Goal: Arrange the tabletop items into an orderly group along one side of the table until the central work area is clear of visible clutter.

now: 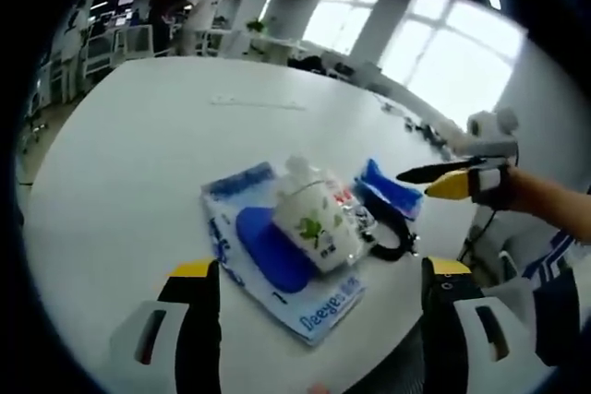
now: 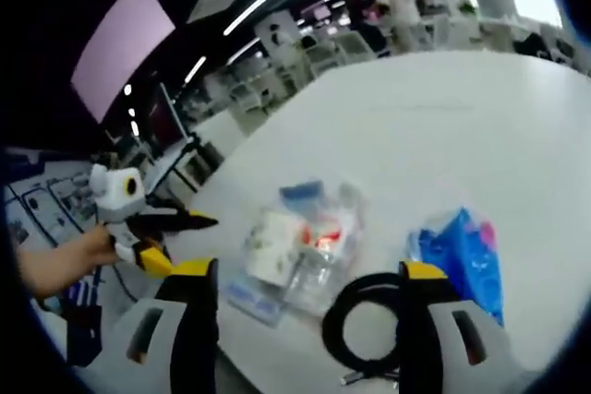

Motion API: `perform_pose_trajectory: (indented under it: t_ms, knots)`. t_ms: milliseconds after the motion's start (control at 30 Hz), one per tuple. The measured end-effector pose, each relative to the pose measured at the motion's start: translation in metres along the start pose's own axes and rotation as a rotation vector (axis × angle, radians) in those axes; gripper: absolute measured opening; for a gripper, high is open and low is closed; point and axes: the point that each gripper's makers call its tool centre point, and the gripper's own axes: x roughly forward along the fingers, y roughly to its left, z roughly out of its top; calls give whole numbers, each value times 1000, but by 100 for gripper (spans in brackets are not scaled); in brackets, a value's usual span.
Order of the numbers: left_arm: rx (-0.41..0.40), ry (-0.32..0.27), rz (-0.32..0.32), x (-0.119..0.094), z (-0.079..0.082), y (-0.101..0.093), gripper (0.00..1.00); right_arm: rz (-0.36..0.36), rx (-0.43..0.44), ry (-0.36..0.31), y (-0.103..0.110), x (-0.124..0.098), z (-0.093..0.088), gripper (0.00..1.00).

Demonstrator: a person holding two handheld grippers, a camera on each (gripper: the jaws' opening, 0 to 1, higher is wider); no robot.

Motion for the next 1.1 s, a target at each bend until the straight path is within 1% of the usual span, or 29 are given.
perform_pose_trajectory:
  t_ms: [267, 367, 433, 633, 700, 800, 900, 1000, 1100]
  knots:
    - [-10, 6, -5, 9, 0, 1, 86, 25, 4, 5, 8, 9, 2, 73]
    - [-35, -2, -7, 13, 0, 2, 85, 34, 10, 2, 11, 13, 3, 71]
    - [-53, -10, -10, 15, 0, 3, 84, 51, 19, -1, 17, 17, 4, 71]
    - [-84, -6, -8, 22, -2, 3, 83, 88, 18, 7, 28, 28, 4, 69]
    - [-88, -5, -12, 24, -2, 2, 83, 99, 25, 5, 31, 30, 5, 67]
    - [-92, -5, -16, 28, -1, 2, 82, 130, 44, 5, 36, 32, 7, 60]
    - [-105, -9, -20, 33, 1, 3, 79, 147, 56, 4, 40, 37, 10, 59]
    - [-126, -15, -23, 40, 2, 3, 78, 149, 54, 19, 41, 44, 9, 58]
    - [-140, -4, -30, 47, 1, 2, 77, 147, 56, 27, 42, 49, 9, 57]
